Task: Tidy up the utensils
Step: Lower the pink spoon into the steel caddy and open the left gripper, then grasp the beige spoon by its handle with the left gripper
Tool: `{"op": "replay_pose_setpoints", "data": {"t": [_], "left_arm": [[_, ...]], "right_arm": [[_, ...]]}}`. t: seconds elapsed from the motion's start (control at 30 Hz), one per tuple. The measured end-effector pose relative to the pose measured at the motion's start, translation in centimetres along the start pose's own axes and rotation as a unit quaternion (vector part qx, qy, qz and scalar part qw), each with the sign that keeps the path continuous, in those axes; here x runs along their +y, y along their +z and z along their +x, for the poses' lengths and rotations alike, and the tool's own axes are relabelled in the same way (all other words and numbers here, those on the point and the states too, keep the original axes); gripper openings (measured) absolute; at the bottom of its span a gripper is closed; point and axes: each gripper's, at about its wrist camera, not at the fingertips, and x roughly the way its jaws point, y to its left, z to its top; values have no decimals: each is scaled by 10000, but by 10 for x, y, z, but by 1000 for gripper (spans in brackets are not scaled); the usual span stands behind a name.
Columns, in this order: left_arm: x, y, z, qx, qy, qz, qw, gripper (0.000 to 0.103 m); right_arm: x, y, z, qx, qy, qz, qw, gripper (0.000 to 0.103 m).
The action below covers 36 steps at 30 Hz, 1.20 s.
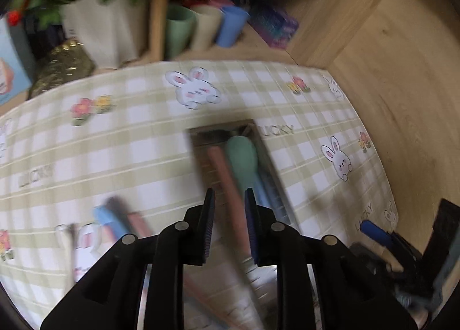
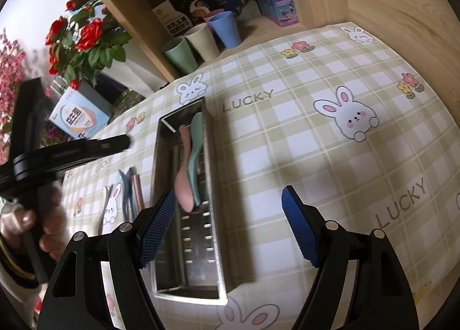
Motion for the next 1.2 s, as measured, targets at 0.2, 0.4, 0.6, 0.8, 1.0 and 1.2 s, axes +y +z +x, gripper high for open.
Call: {"op": "replay_pose_setpoints", "data": {"t": [0.2, 0.4, 0.6, 0.8, 1.0, 1.2], "left_arm": [[68, -32, -53, -350, 331, -221, 9986, 23], [128, -75, -79, -315, 720, -413, 9960, 23], [157, -109, -71, -153, 910, -453, 9947, 23], [166, -121, -41, 180, 926, -369, 9949, 23], [160, -124, -32, 255, 1050, -117, 9941, 25], [151, -115, -20, 449, 1442, 304, 9881, 25]], "right_arm": [[20, -9, 8, 116, 25, -59, 9999, 74], [37, -19, 21, 295, 18, -142, 9995, 74], [50, -24, 28, 388, -25, -251, 9989, 74], [55, -27, 26, 404, -107, -296, 9987, 74], [55, -27, 28, 452, -184, -265, 9985, 74], [61, -27, 30, 459, -135, -327, 9983, 74]]}}
